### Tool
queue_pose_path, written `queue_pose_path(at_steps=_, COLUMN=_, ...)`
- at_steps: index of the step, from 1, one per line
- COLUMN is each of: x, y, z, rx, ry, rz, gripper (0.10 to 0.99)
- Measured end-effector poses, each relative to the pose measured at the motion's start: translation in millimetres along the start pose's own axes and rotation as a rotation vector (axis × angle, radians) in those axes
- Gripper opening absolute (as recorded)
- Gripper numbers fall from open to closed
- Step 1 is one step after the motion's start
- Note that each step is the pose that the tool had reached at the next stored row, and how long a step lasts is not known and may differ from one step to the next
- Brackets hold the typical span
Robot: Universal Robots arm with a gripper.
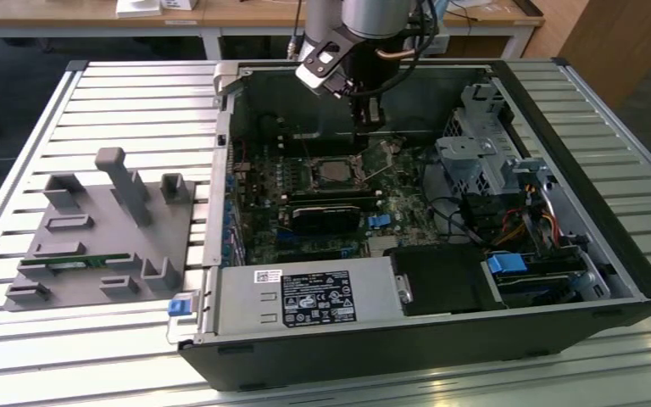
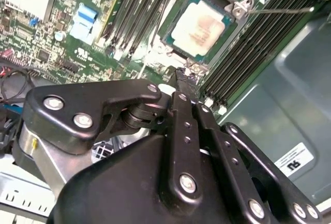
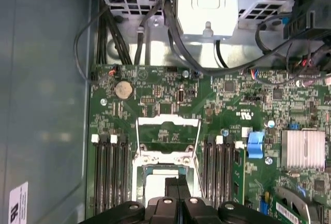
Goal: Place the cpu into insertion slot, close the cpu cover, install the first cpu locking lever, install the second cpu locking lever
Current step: 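Close the cpu cover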
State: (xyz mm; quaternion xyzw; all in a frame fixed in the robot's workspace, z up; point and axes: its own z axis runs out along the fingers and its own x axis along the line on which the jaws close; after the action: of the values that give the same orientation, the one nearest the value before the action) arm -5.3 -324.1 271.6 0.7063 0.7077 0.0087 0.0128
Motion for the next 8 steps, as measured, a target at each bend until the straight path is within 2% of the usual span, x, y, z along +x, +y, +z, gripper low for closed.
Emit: queue_pose_path(at_steps=8, x=0.0, y=14.3, z=0.4, rx=0.001, ry=-0.0002, rz=0.000, gripper=0.106)
